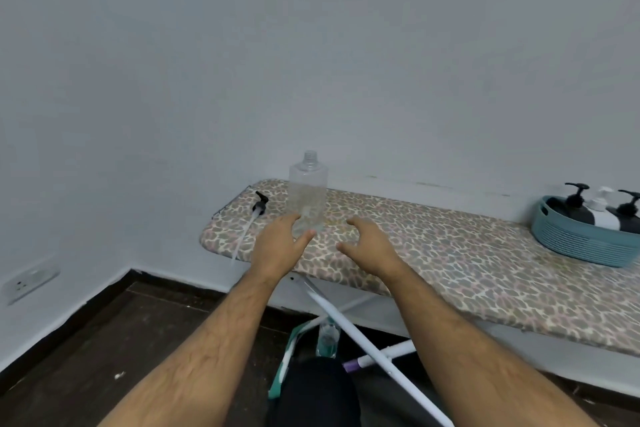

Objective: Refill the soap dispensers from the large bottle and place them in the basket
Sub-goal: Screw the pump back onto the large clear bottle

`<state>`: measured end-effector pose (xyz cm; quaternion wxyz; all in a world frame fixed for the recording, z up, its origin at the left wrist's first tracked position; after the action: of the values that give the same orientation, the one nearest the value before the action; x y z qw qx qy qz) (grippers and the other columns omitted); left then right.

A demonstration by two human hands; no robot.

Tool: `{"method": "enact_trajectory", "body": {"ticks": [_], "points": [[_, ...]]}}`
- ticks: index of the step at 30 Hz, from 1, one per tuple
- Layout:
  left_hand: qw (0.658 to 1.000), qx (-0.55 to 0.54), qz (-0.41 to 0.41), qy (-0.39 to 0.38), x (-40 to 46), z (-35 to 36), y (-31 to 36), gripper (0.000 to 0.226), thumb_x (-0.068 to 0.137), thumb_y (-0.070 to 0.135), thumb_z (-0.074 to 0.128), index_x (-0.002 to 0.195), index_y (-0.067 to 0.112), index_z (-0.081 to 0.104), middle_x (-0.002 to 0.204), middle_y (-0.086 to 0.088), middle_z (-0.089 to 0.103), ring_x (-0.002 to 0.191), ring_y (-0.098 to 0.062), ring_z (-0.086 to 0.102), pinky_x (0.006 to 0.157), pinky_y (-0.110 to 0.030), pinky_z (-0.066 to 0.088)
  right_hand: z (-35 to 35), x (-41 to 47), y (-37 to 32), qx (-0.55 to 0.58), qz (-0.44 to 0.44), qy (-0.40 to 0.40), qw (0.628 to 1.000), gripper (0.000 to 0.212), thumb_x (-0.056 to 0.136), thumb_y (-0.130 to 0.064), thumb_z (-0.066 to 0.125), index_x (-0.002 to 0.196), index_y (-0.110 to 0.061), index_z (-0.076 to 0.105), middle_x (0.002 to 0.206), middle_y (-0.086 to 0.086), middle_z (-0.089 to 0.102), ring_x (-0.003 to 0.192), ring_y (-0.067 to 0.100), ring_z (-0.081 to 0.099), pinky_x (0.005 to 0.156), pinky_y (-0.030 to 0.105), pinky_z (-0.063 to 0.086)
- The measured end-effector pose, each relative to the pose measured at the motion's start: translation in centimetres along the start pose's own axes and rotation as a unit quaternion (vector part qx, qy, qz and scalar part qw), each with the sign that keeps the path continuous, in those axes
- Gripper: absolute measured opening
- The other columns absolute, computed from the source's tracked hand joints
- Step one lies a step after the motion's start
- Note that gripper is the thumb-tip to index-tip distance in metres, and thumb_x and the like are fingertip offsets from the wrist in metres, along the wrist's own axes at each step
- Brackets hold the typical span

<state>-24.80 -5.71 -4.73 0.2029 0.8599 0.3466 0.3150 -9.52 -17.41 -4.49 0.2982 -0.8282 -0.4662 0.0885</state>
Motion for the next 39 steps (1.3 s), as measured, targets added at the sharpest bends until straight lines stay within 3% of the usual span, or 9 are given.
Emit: {"method": "enact_trajectory", "body": {"ticks": [9, 13, 16, 18, 24, 30, 32, 35, 39], "points": [[0.993, -0.094, -0.072, 0.021, 3.8, -0.7, -2.4, 0.066, 0.086, 0.041, 0.072, 0.142, 0.014, 0.049, 0.138, -0.003, 0.058, 0.125, -0.018, 0.055, 0.101, -0.035, 0.045, 1.6, 5.0, -1.8, 0.198, 0.026, 0.002, 0.98, 0.069, 0.093, -0.013, 0.063, 0.154, -0.02, 0.031, 0.156, 0.011, 0.039, 0.137, 0.027, 0.045, 0.103, 0.043, 0.049], [0.983, -0.166, -0.082, 0.014, 5.8, -0.1, -2.1, 0.07, 0.08, 0.032, 0.08, 0.14, 0.016, 0.048, 0.127, 0.005, 0.058, 0.106, -0.007, 0.053, 0.09, -0.027, 0.043, 1.9, 7.3, -2.9, 0.269, 0.005, -0.017, 0.963, 0.073, 0.097, -0.008, 0.059, 0.157, -0.022, 0.021, 0.158, 0.009, 0.035, 0.139, 0.026, 0.042, 0.102, 0.036, 0.047], [0.973, -0.212, -0.092, -0.004, 7.0, 1.0, -2.2, 0.08, 0.076, 0.03, 0.084, 0.144, 0.017, 0.044, 0.132, 0.004, 0.055, 0.114, -0.012, 0.055, 0.094, -0.031, 0.046, 1.9, 8.5, -3.6, 0.294, -0.019, -0.041, 0.955, 0.074, 0.095, 0.008, 0.05, 0.156, -0.022, 0.021, 0.138, -0.005, 0.045, 0.117, 0.01, 0.05, 0.079, 0.018, 0.051], [0.967, -0.234, -0.104, -0.007, 7.7, 1.7, -2.7, 0.079, 0.078, 0.029, 0.083, 0.145, 0.017, 0.043, 0.138, -0.001, 0.055, 0.118, -0.017, 0.057, 0.097, -0.033, 0.048, 1.8, 9.4, -3.7, 0.308, -0.032, -0.048, 0.95, 0.076, 0.092, 0.011, 0.051, 0.153, -0.025, 0.025, 0.127, -0.006, 0.051, 0.102, 0.0, 0.055, 0.075, 0.018, 0.053], [0.944, -0.3, -0.082, -0.108, 8.7, 3.2, -3.3, 0.072, 0.089, 0.024, 0.072, 0.151, 0.019, 0.035, 0.141, -0.003, 0.054, 0.124, -0.015, 0.056, 0.103, -0.039, 0.05, 1.2, 10.3, -2.1, 0.349, -0.019, -0.053, 0.935, 0.078, 0.086, 0.009, 0.066, 0.15, -0.018, 0.031, 0.116, -0.008, 0.056, 0.093, -0.002, 0.059, 0.066, 0.016, 0.054], [0.921, -0.343, -0.05, -0.175, 8.2, 3.3, -2.6, 0.063, 0.093, 0.015, 0.067, 0.149, 0.021, 0.038, 0.137, -0.001, 0.055, 0.124, -0.012, 0.056, 0.096, -0.028, 0.053, 1.5, 10.0, -0.5, 0.358, -0.008, -0.073, 0.931, 0.082, 0.077, -0.006, 0.084, 0.145, -0.02, 0.039, 0.127, 0.007, 0.059, 0.114, 0.021, 0.062, 0.092, 0.037, 0.054], [0.92, -0.344, -0.07, -0.174, 8.4, 3.0, -3.2, 0.068, 0.091, 0.013, 0.068, 0.15, 0.017, 0.037, 0.139, -0.001, 0.055, 0.126, -0.013, 0.054, 0.103, -0.034, 0.049, 1.7, 9.9, -0.4, 0.358, -0.009, -0.06, 0.932, 0.074, 0.074, -0.007, 0.086, 0.136, -0.019, 0.046, 0.12, 0.009, 0.063, 0.112, 0.025, 0.065, 0.095, 0.041, 0.055], [0.936, -0.305, -0.093, -0.149, 9.5, 1.6, -4.7, 0.054, 0.091, 0.006, 0.061, 0.143, 0.017, 0.05, 0.133, 0.001, 0.061, 0.121, -0.011, 0.058, 0.095, -0.025, 0.049, 2.0, 9.6, -0.4, 0.349, -0.019, -0.042, 0.936, 0.066, 0.074, -0.012, 0.087, 0.127, -0.021, 0.049, 0.115, 0.006, 0.066, 0.107, 0.023, 0.067, 0.093, 0.041, 0.056], [0.985, -0.113, -0.128, -0.01, 11.4, -0.6, -7.7, 0.026, 0.09, 0.01, 0.058, 0.111, 0.019, 0.068, 0.101, 0.005, 0.067, 0.094, -0.012, 0.062, 0.081, -0.025, 0.048, 2.4, 9.2, 0.1, 0.316, -0.041, -0.038, 0.947, 0.059, 0.079, -0.019, 0.084, 0.124, -0.021, 0.047, 0.115, 0.001, 0.065, 0.106, 0.016, 0.067, 0.093, 0.038, 0.055]]}}
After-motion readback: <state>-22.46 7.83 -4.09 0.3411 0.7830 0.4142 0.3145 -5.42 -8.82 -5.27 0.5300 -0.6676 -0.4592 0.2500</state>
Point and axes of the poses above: each hand's wrist, its own x-axis towards the middle knuckle, its own z-axis out of the palm, y = z × x, the point moved 5 cm from there along x, towards the middle knuckle
